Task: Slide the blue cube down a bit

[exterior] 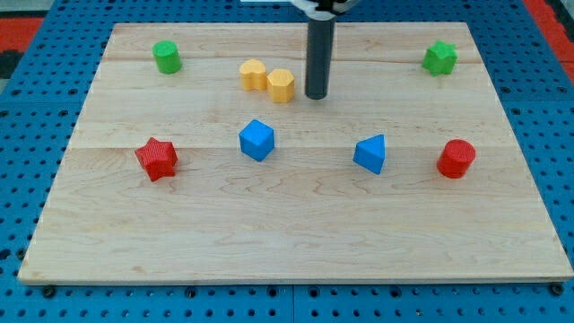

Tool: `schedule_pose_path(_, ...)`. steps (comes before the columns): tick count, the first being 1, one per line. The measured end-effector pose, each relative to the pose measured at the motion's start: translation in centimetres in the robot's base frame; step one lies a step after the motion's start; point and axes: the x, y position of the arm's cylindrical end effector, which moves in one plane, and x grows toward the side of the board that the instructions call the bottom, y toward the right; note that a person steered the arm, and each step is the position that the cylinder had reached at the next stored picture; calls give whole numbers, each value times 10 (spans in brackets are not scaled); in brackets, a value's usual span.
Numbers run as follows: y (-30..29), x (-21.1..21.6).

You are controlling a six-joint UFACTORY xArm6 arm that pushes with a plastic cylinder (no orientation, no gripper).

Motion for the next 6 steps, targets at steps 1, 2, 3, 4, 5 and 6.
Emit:
schedule_pose_path(1, -15, 0)
schedule_pose_path(2, -15, 0)
schedule_pose_path(3, -7, 6)
schedule_pose_path(4, 42, 22)
schedule_pose_path(5, 76, 41)
schedule_pose_path(6, 101, 81)
